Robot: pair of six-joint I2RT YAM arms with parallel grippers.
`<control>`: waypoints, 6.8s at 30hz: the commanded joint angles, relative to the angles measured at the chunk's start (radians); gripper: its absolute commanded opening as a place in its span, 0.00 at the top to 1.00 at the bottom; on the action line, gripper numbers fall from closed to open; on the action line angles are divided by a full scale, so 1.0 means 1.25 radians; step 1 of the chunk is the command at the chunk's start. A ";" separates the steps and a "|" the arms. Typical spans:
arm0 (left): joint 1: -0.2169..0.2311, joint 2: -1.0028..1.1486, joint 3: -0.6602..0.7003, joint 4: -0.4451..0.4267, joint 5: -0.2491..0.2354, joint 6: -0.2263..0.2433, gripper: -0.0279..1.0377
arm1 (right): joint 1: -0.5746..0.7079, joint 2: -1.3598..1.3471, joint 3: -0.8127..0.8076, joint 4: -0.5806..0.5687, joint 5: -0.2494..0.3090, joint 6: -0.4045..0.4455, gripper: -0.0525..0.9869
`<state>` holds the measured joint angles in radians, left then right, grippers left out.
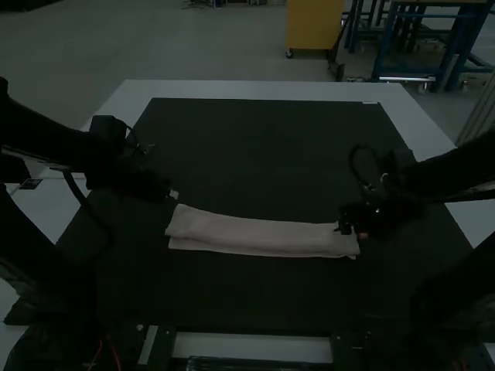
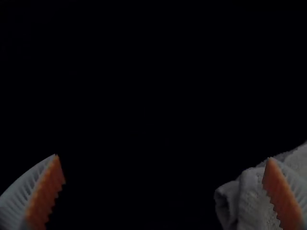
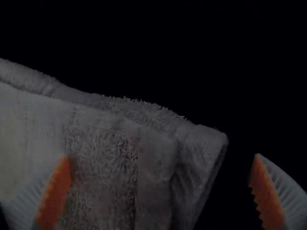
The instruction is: Fold the towel.
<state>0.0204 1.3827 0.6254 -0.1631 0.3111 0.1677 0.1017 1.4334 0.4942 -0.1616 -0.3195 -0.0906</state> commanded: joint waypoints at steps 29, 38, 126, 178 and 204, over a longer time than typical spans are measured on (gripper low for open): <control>0.008 -0.036 0.015 0.080 -0.016 -0.042 0.06 | -0.060 -0.089 0.157 -0.163 -0.149 0.021 0.97; 0.025 -0.036 0.010 0.099 -0.034 -0.041 0.06 | 0.132 -0.070 0.150 -0.095 -0.164 0.144 0.97; 0.105 -0.122 -0.024 0.210 -0.056 -0.063 0.06 | 0.645 0.368 0.559 0.108 -0.252 0.301 0.31; 0.073 -0.140 -0.059 0.225 -0.051 -0.092 0.06 | 0.489 0.435 0.462 0.224 -0.153 0.144 0.60; 0.074 -0.140 -0.073 0.234 -0.053 -0.095 0.06 | 0.591 0.331 0.485 0.166 -0.173 0.182 0.97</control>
<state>0.1150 1.2358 0.5388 0.1249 0.2501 0.0586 0.8093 1.8717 1.0752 0.0471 -0.5201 0.1162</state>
